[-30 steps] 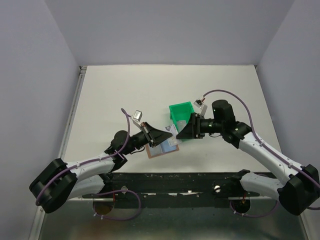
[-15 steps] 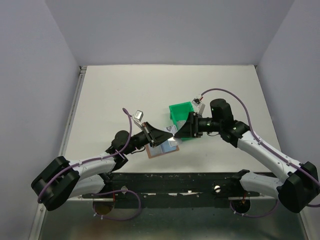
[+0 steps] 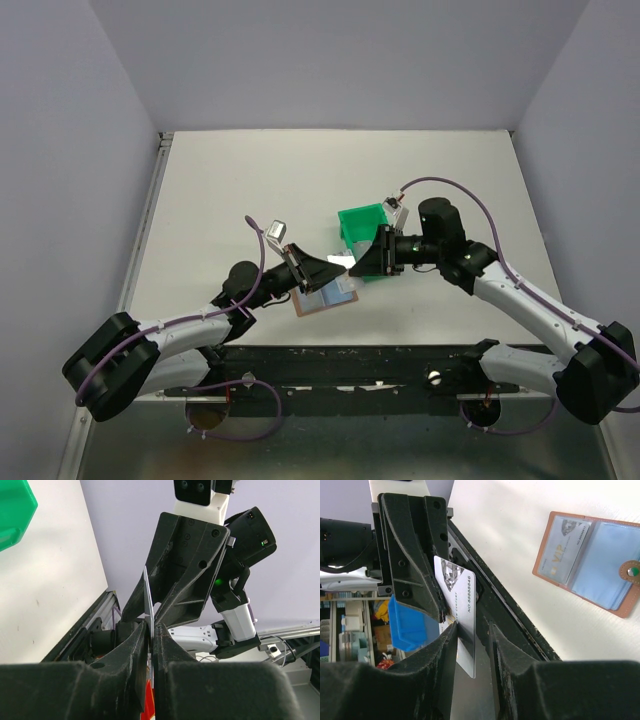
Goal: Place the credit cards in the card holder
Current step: Place the credit card at the center of the board.
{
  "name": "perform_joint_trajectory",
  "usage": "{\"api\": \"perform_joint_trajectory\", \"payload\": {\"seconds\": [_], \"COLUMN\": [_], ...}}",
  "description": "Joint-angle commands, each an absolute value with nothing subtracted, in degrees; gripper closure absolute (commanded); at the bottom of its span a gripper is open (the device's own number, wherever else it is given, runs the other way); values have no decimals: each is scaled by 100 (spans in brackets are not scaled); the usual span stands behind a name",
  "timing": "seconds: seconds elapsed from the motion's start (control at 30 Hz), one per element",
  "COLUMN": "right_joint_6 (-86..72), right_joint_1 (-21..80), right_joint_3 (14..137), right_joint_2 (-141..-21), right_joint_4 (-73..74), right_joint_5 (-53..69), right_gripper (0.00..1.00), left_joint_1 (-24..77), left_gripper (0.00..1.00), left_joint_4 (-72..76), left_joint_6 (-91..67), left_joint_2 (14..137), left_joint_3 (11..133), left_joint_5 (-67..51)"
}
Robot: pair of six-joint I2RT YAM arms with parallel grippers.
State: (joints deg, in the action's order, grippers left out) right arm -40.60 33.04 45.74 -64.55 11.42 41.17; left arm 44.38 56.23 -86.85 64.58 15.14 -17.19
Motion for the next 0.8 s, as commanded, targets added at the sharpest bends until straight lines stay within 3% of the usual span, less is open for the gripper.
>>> {"api": "perform_joint_trajectory", "payload": {"seconds": [0.0, 0.77], "right_joint_6": [-3920, -3604], "right_joint_1": [3340, 3340], "right_joint_3": [4764, 4878], "right_joint_2": [-6425, -6240], "right_joint_4": [1327, 1863], "right_joint_5": [3859, 3481], "right_gripper": [62, 62], "left_joint_1": [4474, 4482], "left_gripper": [79, 78], "left_joint_4": [5906, 5898], "left_joint_6": [-8745, -8763], "left_joint_2": [6451, 6381], "left_joint_3": [1521, 1468], "left_joint_5": [-1802, -1784]}}
